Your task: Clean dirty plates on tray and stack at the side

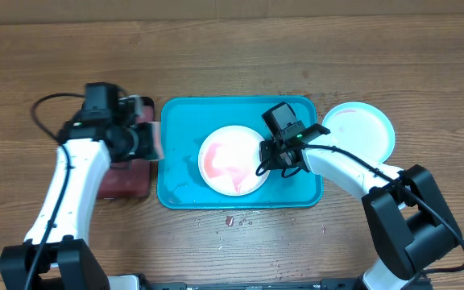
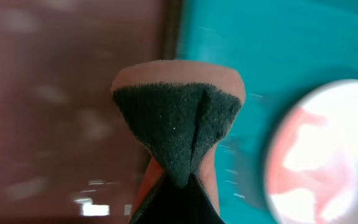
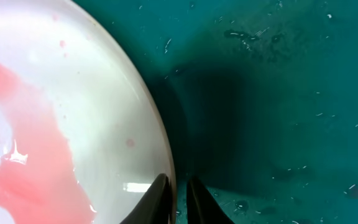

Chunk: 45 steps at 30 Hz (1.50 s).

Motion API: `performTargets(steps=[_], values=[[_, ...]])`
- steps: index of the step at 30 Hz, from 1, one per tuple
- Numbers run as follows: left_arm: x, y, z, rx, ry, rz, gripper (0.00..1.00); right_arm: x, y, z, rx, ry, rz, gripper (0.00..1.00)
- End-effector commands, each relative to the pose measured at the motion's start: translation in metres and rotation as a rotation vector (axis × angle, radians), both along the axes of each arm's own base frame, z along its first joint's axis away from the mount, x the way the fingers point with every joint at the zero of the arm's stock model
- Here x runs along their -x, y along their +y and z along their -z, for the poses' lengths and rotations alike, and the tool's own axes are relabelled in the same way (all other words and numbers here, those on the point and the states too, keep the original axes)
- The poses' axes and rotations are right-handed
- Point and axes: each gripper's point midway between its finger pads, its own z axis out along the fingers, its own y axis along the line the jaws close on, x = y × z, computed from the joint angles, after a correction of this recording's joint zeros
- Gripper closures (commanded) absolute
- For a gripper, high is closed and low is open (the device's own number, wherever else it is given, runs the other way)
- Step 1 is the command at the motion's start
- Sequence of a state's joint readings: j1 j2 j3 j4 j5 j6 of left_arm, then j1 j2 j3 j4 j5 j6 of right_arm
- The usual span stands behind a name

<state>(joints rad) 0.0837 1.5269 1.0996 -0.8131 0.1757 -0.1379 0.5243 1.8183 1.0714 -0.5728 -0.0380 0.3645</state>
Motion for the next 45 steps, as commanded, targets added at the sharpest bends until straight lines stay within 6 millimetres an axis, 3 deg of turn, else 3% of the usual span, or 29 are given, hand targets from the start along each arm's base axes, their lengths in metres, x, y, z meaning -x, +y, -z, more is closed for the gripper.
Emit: performTargets(steps=[1,4,8,18,19,21,22,29,38,45], values=[[-0.001,0.044,0.001,-0.163,0.004,-0.036,0.96,-0.001,0.001,-0.007,-0.017,-0.017,-0.003,0.92],[-0.004,0.059,0.008,-0.168,0.015,-0.075,0.96,-0.006,0.004,-0.01,-0.027,-0.038,-0.006,0.96],[-0.01,0.064,0.022,-0.181,0.029,-0.059,0.96,-0.021,0.01,-0.026,-0.034,-0.088,-0.031,0.96],[-0.016,0.067,0.064,-0.206,0.102,0.034,0.94,-0.074,-0.019,-0.113,0.215,-0.329,0.015,0.96],[-0.016,0.068,0.067,-0.209,0.109,0.033,0.91,-0.077,-0.023,-0.123,0.258,-0.36,0.021,0.96],[-0.015,0.069,0.071,-0.215,0.119,0.032,0.7,-0.081,-0.029,-0.14,0.346,-0.418,0.017,0.96],[-0.015,0.069,0.071,-0.214,0.12,0.032,0.62,-0.082,-0.032,-0.148,0.387,-0.443,0.021,0.96],[-0.015,0.069,0.072,-0.213,0.124,0.033,0.36,-0.075,-0.037,-0.195,0.706,-0.652,0.062,0.96],[-0.015,0.069,0.072,-0.212,0.124,0.033,0.3,-0.048,-0.001,-0.236,0.853,-0.863,0.067,0.96],[-0.015,0.069,0.072,-0.212,0.124,0.033,0.26,-0.037,0.008,-0.258,0.906,-0.966,0.117,0.96]])
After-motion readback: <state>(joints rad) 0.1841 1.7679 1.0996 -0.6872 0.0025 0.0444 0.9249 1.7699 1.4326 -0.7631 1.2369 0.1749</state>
